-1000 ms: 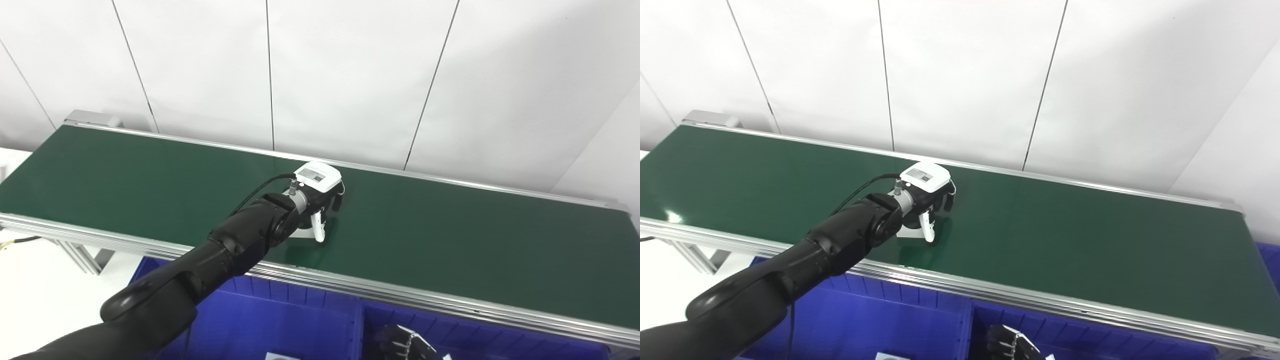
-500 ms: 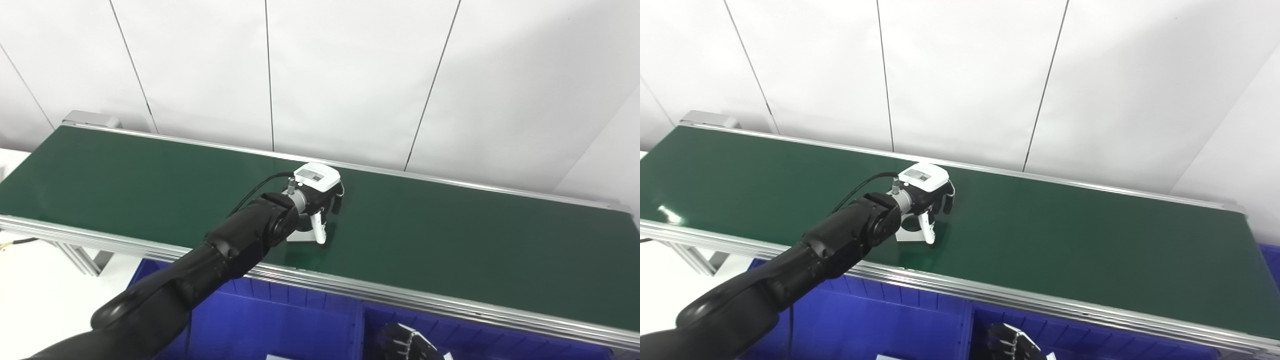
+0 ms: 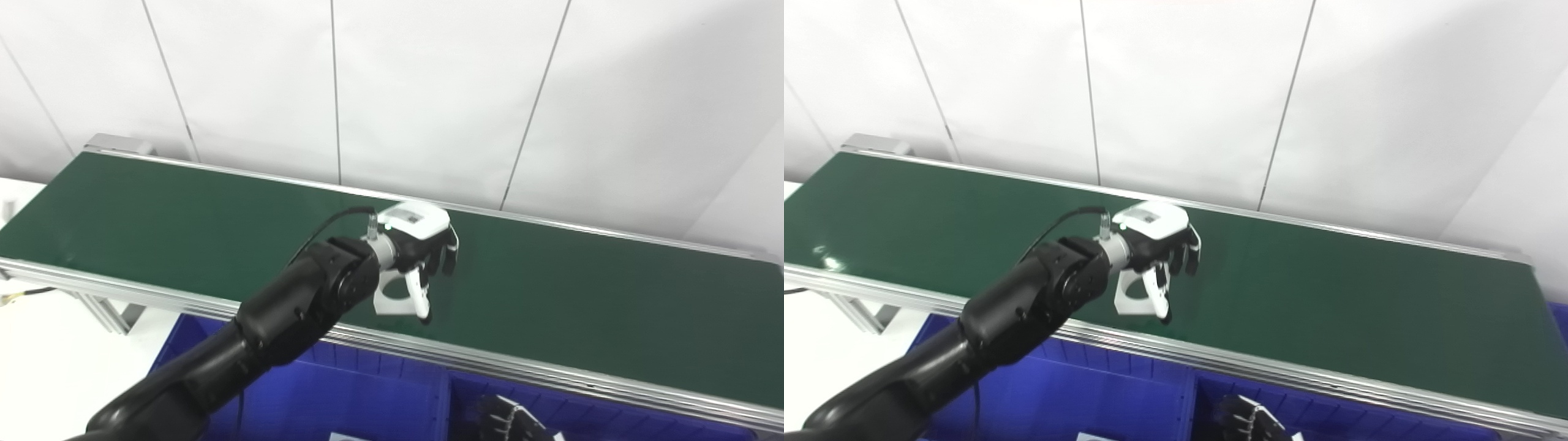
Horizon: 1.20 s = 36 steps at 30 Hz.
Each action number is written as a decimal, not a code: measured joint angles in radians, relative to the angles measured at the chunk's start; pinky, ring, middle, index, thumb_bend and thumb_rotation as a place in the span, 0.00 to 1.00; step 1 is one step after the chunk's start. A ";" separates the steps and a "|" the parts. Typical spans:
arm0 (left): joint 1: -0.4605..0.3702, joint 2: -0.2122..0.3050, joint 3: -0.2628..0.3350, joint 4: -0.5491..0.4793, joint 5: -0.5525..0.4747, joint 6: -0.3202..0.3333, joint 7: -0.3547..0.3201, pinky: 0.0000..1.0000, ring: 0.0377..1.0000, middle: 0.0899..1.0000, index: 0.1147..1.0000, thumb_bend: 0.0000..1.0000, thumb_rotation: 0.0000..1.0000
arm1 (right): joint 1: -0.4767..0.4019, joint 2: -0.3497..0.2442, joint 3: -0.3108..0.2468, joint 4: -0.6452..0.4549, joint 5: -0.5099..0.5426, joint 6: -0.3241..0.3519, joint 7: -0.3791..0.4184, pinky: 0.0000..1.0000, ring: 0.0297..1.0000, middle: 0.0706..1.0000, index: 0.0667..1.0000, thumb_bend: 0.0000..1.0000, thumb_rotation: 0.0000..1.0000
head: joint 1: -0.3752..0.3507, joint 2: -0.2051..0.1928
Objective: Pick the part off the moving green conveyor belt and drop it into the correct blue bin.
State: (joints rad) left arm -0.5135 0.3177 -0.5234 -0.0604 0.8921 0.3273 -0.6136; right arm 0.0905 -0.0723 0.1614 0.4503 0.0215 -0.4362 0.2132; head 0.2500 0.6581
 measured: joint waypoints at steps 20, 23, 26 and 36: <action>0.298 0.003 0.085 -0.233 0.024 0.060 -0.003 0.36 0.37 0.42 0.48 0.50 0.00 | -0.001 -0.009 -0.078 -0.098 0.054 0.000 0.107 0.64 0.69 0.72 0.71 0.89 0.15 | 0.095 0.208; 0.351 -0.007 0.092 -0.233 0.022 0.060 0.005 0.34 0.36 0.42 0.49 0.50 0.00 | -0.003 -0.010 -0.077 -0.118 0.054 0.000 0.105 0.64 0.70 0.72 0.71 0.89 0.15 | 0.098 0.222; 0.384 -0.016 0.099 -0.236 0.023 0.061 0.005 0.29 0.35 0.40 0.49 0.49 0.00 | -0.002 -0.010 -0.074 -0.138 0.052 0.000 0.103 0.65 0.70 0.73 0.71 0.89 0.16 | 0.109 0.241; 0.432 -0.026 0.102 -0.197 0.039 0.060 0.060 0.32 0.35 0.42 0.49 0.49 0.00 | 0.000 -0.014 -0.073 -0.153 0.053 0.000 0.100 0.64 0.70 0.72 0.71 0.88 0.14 | 0.109 0.244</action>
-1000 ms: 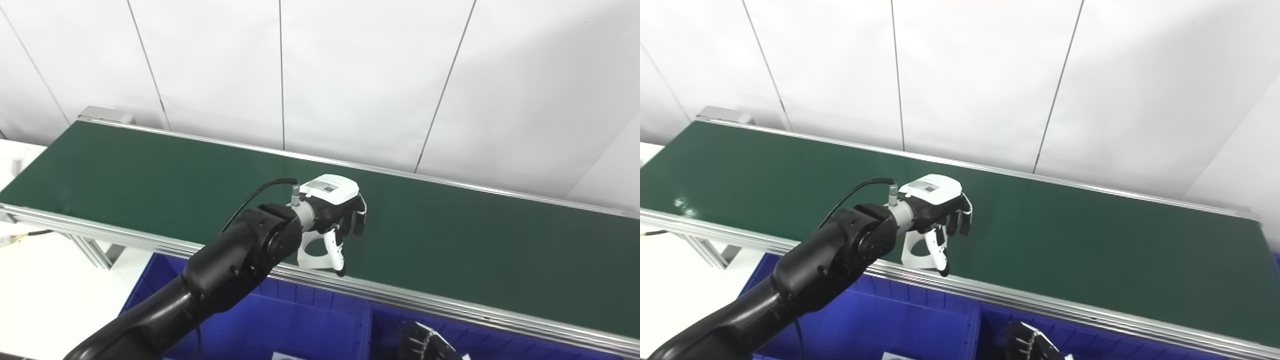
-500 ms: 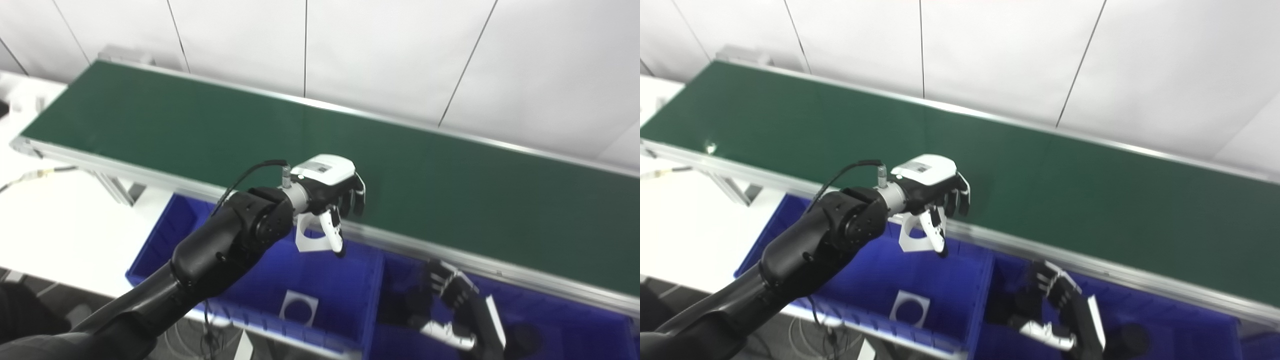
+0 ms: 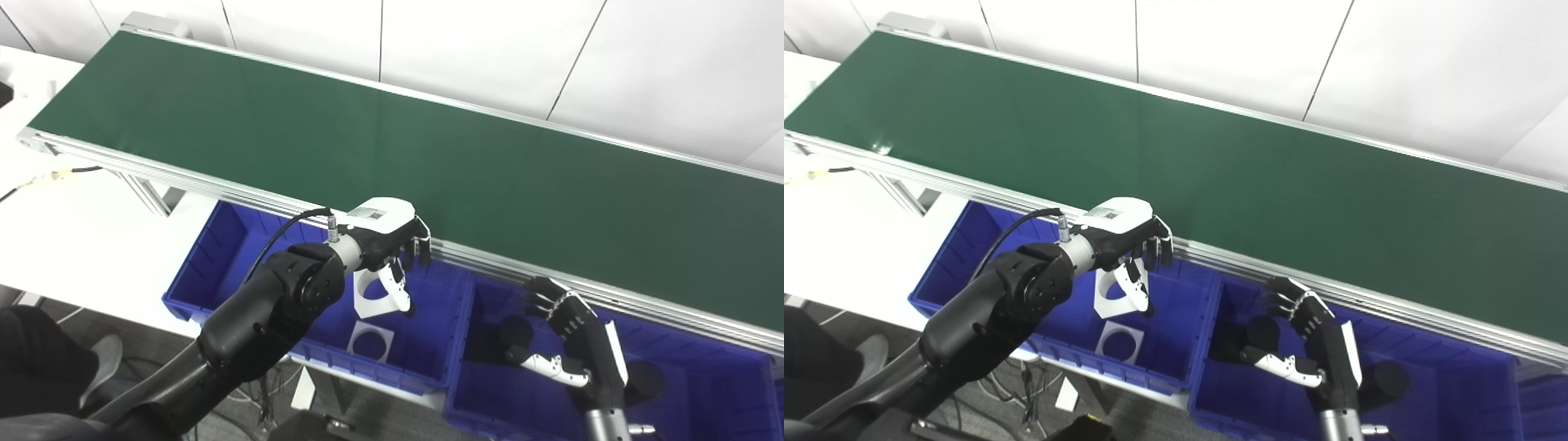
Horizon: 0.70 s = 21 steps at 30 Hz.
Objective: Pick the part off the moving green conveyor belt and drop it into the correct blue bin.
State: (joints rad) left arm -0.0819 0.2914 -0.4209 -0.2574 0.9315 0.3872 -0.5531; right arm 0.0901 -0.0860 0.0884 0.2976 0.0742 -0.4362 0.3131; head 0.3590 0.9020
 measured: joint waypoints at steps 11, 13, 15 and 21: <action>0.068 0.000 0.001 0.163 -0.007 -0.092 0.244 0.43 0.41 0.49 0.43 0.50 0.00 | 0.006 0.000 0.004 -0.007 0.000 0.000 0.000 0.64 0.70 0.73 0.71 0.89 0.17 | -0.015 -0.011; 0.086 0.000 0.000 0.207 -0.009 -0.143 0.315 0.41 0.40 0.49 0.43 0.50 0.00 | 0.009 0.000 0.004 -0.007 -0.001 0.000 -0.001 0.64 0.70 0.73 0.71 0.89 0.16 | -0.015 -0.011; 0.094 -0.001 -0.002 0.249 -0.024 -0.183 0.367 0.38 0.40 0.49 0.43 0.50 0.00 | 0.009 0.000 0.005 -0.007 -0.002 0.000 -0.002 0.64 0.70 0.73 0.71 0.89 0.16 | -0.018 -0.015; 0.095 -0.011 -0.006 0.307 -0.029 -0.222 0.432 0.38 0.40 0.50 0.43 0.50 0.00 | 0.009 0.000 0.007 -0.007 -0.005 0.000 -0.003 0.64 0.70 0.73 0.72 0.88 0.16 | -0.023 -0.025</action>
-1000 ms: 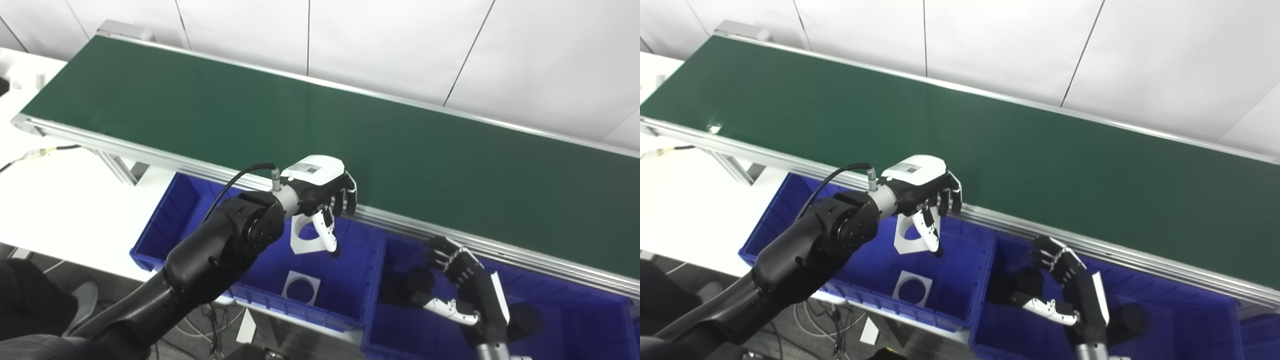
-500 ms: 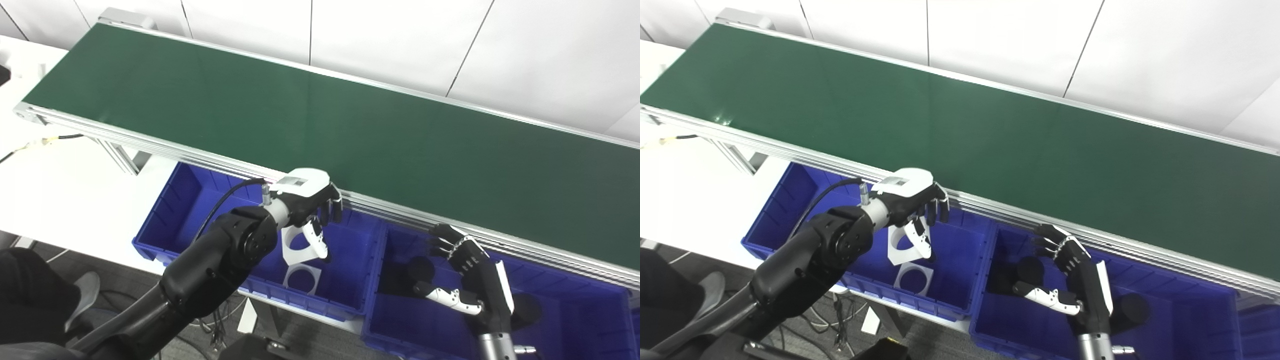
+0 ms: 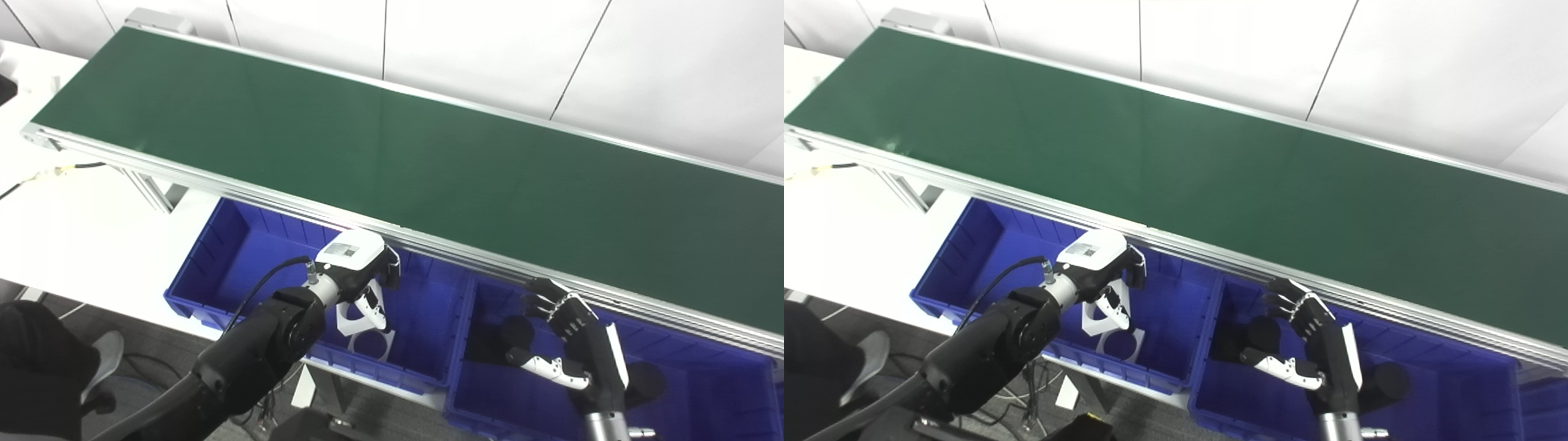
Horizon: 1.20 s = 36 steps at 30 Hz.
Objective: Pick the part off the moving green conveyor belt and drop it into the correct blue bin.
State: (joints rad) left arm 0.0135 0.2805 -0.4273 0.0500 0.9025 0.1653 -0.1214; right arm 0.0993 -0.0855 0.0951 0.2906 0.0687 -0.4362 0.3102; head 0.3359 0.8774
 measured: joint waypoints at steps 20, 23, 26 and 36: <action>0.000 -0.001 0.000 0.017 0.000 -0.039 0.033 0.39 0.48 0.56 0.43 0.52 0.05 | 0.000 0.001 0.001 0.002 -0.008 0.000 -0.002 0.64 0.70 0.73 0.72 0.89 0.17 | -0.003 -0.017; 0.000 0.000 -0.001 0.017 0.000 -0.039 0.018 0.39 0.51 0.59 0.56 0.92 0.16 | 0.000 0.001 0.001 0.005 -0.007 0.000 -0.001 0.64 0.70 0.73 0.72 0.89 0.16 | -0.005 -0.018; -0.003 0.010 -0.012 0.017 0.002 -0.039 0.006 0.40 0.52 0.60 0.59 0.99 0.21 | 0.000 0.002 0.001 0.014 -0.007 0.000 -0.002 0.64 0.70 0.73 0.71 0.89 0.16 | -0.005 -0.018; -0.013 0.040 -0.033 0.004 -0.009 -0.041 -0.074 0.58 0.73 0.75 0.73 1.00 0.38 | 0.000 0.003 0.001 0.014 -0.008 0.000 -0.002 0.64 0.70 0.73 0.72 0.89 0.16 | -0.005 -0.021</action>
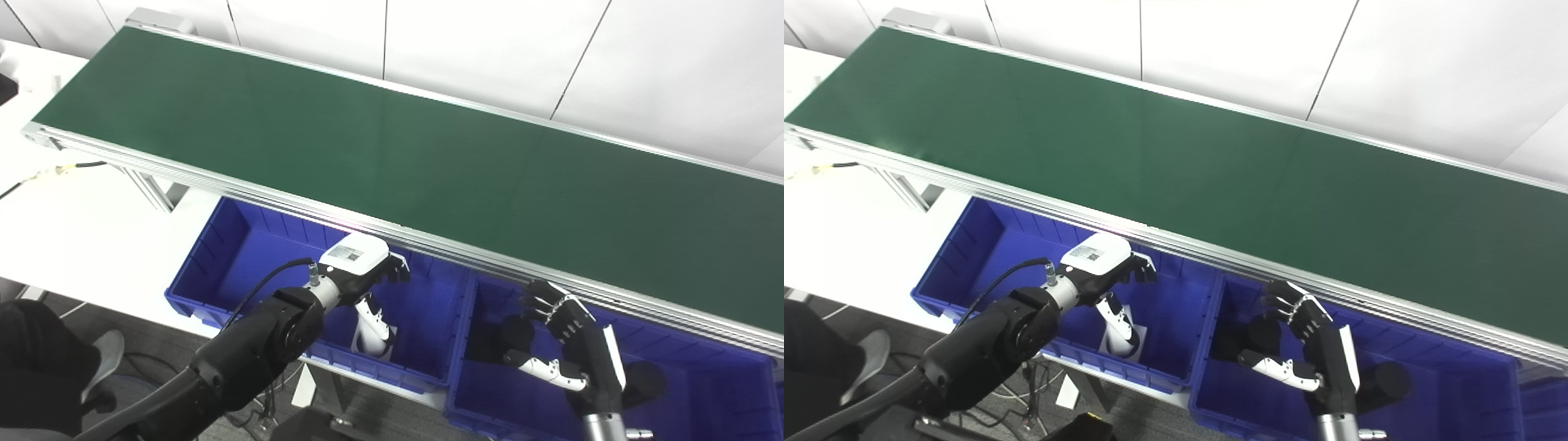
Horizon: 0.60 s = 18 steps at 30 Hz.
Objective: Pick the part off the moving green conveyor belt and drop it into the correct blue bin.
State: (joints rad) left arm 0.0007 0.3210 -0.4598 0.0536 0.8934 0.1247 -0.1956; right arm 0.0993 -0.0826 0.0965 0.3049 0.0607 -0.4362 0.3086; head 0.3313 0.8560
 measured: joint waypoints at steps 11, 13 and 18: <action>-0.001 0.014 0.001 -0.037 -0.035 0.001 -0.072 0.59 0.76 0.79 0.78 1.00 0.45 | 0.000 0.004 0.000 0.002 -0.002 0.000 -0.002 0.64 0.70 0.73 0.71 0.89 0.16 | -0.008 -0.008; 0.001 0.014 0.005 -0.070 -0.053 0.001 -0.075 0.58 0.75 0.78 0.79 1.00 0.49 | 0.000 0.003 0.000 0.002 -0.006 0.000 -0.002 0.64 0.70 0.73 0.71 0.89 0.15 | -0.011 -0.009; 0.036 -0.006 0.055 -0.182 -0.206 0.004 -0.116 0.61 0.76 0.81 0.81 1.00 0.40 | -0.001 0.003 -0.001 0.006 -0.007 0.000 -0.002 0.64 0.70 0.73 0.71 0.89 0.15 | -0.008 -0.017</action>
State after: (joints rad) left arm 0.0363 0.3153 -0.4052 -0.1285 0.6877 0.1287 -0.3114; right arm 0.0988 -0.0798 0.0957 0.3113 0.0540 -0.4362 0.3069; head 0.3237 0.8391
